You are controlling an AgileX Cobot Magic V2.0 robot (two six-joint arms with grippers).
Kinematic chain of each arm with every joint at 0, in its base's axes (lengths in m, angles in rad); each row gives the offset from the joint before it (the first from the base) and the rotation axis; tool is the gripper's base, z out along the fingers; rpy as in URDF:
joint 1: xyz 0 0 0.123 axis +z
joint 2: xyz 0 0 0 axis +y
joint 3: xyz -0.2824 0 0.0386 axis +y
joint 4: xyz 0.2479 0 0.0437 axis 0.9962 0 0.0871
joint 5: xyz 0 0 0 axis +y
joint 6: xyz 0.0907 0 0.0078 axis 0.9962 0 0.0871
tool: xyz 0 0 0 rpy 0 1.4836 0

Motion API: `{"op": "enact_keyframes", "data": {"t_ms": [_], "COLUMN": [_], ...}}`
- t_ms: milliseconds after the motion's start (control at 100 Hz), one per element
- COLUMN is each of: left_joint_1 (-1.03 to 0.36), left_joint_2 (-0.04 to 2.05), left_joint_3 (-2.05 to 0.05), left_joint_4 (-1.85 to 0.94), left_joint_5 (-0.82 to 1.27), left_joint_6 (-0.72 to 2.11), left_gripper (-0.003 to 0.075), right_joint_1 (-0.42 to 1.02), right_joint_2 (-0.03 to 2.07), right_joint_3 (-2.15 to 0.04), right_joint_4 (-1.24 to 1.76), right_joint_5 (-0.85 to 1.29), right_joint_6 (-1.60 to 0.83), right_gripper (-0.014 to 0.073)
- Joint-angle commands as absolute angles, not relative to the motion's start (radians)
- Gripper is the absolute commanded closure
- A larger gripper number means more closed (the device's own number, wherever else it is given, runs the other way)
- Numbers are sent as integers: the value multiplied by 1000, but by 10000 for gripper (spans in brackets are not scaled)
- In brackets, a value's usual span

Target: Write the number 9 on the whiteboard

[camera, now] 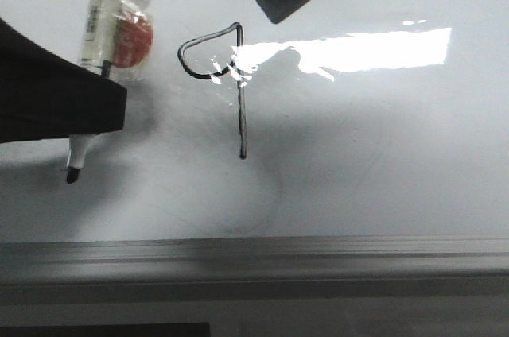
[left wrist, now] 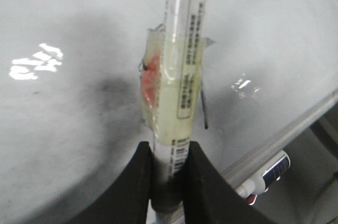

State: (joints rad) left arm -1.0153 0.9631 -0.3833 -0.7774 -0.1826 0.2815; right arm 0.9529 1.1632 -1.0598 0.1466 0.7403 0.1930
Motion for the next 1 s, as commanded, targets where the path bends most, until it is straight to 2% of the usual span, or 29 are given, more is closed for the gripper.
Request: {"op": "enact_keyframes", "data": {"t_ms": [0,600,700,790,870,920,990], "left_joint_1": [-992,-977,-977,-977,-977,-977,-977], "left_joint_2": [973,1055,1055,1055,1049,1036,1017], "left_joint_3": [-416,-416,-416,-416,-416,-416,-416], "left_joint_4": [-878,-922,-922,-922,-922,-922,-922], "left_joint_5": [-245,-229,-223,-221,-221,-221,-220], "left_joint_6": [272,272,272,272,272,272,272], "left_gripper": [741,731,641,496,399,356,335], "right_joint_1": [947,947,947,947,947,947,947], "right_joint_2": [1142,1142,1142,1142,1142,1139,1131], "right_joint_3": [-1094,-1094,-1094,-1094,-1094,-1094,-1094], "right_joint_4": [138,138,138,138,138,138,136], "right_joint_5": [695,695,694,691,691,691,691], "right_joint_6": [193,193,193,193,193,193,193], "right_gripper": [179,179,179,179,179,179,179]}}
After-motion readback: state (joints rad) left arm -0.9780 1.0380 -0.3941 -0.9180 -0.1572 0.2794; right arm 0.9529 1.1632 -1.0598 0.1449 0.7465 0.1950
